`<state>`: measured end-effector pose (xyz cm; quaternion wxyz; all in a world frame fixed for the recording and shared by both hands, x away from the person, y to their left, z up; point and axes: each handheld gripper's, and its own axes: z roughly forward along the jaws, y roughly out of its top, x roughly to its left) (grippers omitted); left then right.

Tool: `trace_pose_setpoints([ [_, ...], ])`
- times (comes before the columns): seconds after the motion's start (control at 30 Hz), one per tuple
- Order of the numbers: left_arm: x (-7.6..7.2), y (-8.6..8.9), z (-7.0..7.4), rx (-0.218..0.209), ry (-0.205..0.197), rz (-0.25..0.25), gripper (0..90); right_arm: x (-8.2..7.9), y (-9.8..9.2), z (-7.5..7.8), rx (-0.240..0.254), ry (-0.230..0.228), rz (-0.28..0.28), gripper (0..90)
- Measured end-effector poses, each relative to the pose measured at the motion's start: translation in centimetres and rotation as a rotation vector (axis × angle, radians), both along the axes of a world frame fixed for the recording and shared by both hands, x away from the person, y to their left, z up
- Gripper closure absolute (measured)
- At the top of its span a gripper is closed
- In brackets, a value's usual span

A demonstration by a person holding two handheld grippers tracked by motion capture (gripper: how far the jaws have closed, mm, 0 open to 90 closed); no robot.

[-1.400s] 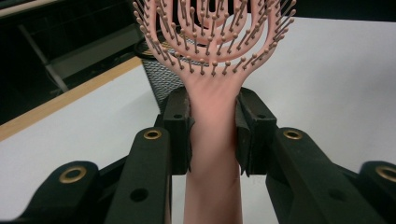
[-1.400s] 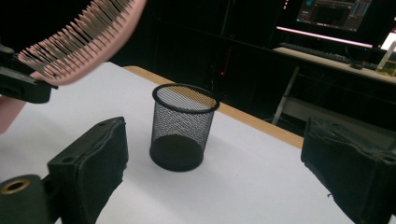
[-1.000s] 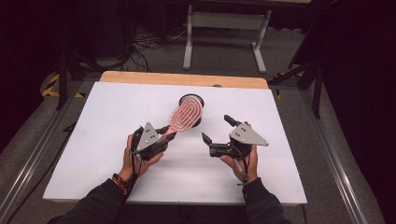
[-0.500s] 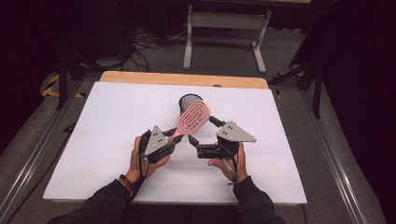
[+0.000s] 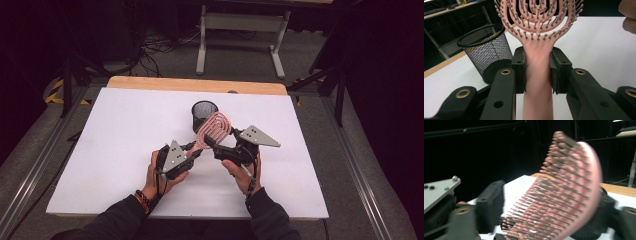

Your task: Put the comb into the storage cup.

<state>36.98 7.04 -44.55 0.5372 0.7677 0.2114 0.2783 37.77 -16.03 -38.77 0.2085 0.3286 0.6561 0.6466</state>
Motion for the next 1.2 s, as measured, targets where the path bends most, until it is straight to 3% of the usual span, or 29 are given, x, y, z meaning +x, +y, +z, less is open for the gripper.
trace_pose_setpoints([
  [0.13, 0.0, 0.0, 0.0, 0.003, -0.005, 0.004, 69.3, 0.2, -0.4, 0.0, 0.037, 0.023, 0.007, 40.7],
  [0.2, -0.1, 0.0, 0.0, 0.021, -0.032, 0.015, 69.3, 0.2, -0.7, 0.0, 0.061, 0.029, 0.014, 51.4],
  [0.37, -0.2, -0.1, -0.1, 0.04, -0.049, 0.022, 69.4, -0.1, -0.9, 0.1, 0.088, 0.021, 0.063, 61.2],
  [0.57, -0.2, -0.2, -0.2, 0.049, -0.057, 0.023, 69.4, -0.7, -0.6, 0.3, 0.076, -0.011, 0.093, 63.0],
  [0.9, -0.2, -0.2, -0.2, 0.056, -0.062, 0.004, 68.7, -1.4, -0.3, 0.4, 0.04, -0.056, 0.091, 63.5],
  [1.2, -0.3, -0.1, -0.3, 0.075, -0.066, -0.027, 57.9, -1.6, -0.6, 0.6, 0.018, -0.082, 0.078, 63.8],
])
